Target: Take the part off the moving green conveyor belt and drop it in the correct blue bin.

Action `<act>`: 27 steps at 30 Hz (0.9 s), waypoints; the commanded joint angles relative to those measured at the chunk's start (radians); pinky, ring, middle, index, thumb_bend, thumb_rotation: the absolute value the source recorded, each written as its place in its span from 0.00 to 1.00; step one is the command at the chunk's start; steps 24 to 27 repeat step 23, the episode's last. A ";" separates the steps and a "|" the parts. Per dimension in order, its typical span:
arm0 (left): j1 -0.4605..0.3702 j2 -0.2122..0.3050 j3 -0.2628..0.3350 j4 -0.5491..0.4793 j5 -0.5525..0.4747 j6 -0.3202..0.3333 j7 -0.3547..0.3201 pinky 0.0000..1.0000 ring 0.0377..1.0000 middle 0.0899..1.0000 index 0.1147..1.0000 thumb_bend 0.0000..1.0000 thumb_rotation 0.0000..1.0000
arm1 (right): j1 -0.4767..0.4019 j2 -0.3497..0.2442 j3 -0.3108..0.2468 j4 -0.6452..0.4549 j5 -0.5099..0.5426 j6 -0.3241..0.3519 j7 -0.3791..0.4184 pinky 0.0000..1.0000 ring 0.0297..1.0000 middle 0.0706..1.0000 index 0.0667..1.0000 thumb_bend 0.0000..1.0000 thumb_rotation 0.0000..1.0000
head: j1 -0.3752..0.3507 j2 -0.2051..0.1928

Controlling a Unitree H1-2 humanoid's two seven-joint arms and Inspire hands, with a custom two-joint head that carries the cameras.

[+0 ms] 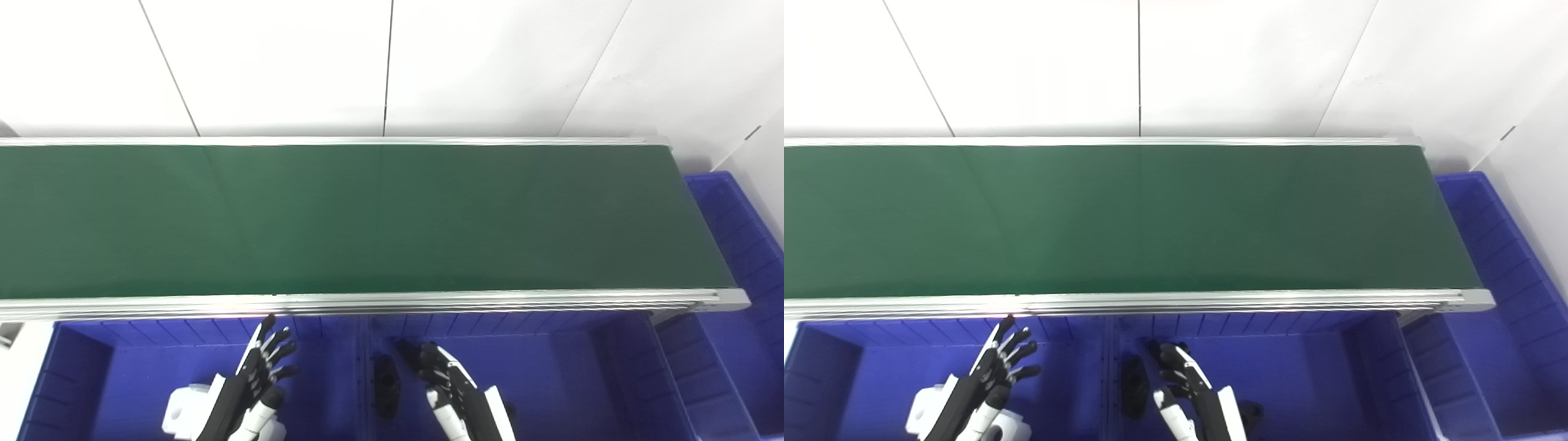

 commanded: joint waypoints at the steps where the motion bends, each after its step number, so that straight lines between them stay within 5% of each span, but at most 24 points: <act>1: 0.019 -0.001 0.000 -0.064 0.012 -0.083 0.011 0.78 0.89 0.93 1.00 0.94 0.80 | 0.007 0.031 0.085 -0.014 -0.001 -0.121 -0.100 0.74 0.80 0.86 0.91 0.76 1.00 | -0.010 0.018; 5: 0.028 0.005 0.001 -0.086 0.016 -0.073 0.009 0.78 0.90 0.94 1.00 1.00 0.81 | -0.013 -0.019 0.154 -0.012 -0.020 -0.121 -0.190 0.76 0.81 0.89 0.99 0.75 1.00 | -0.019 0.037; 11: 0.037 0.005 -0.001 -0.122 0.022 -0.045 0.008 0.81 0.92 0.96 1.00 1.00 0.82 | -0.023 -0.052 0.193 -0.023 -0.038 -0.120 -0.238 0.76 0.81 0.89 0.99 0.79 1.00 | -0.016 0.074; 18: 0.049 -0.016 -0.001 -0.180 0.078 -0.040 0.032 0.82 0.93 0.98 1.00 0.98 0.86 | 0.000 -0.068 0.196 -0.099 0.067 -0.064 -0.127 0.88 0.90 0.93 0.93 0.88 1.00 | -0.023 0.162; 27: 0.061 -0.029 -0.011 -0.191 0.098 -0.045 0.043 0.89 0.97 1.00 1.00 0.98 0.88 | 0.008 -0.069 0.177 -0.124 0.108 -0.050 -0.077 0.88 0.89 0.92 0.94 0.92 1.00 | 0.002 0.197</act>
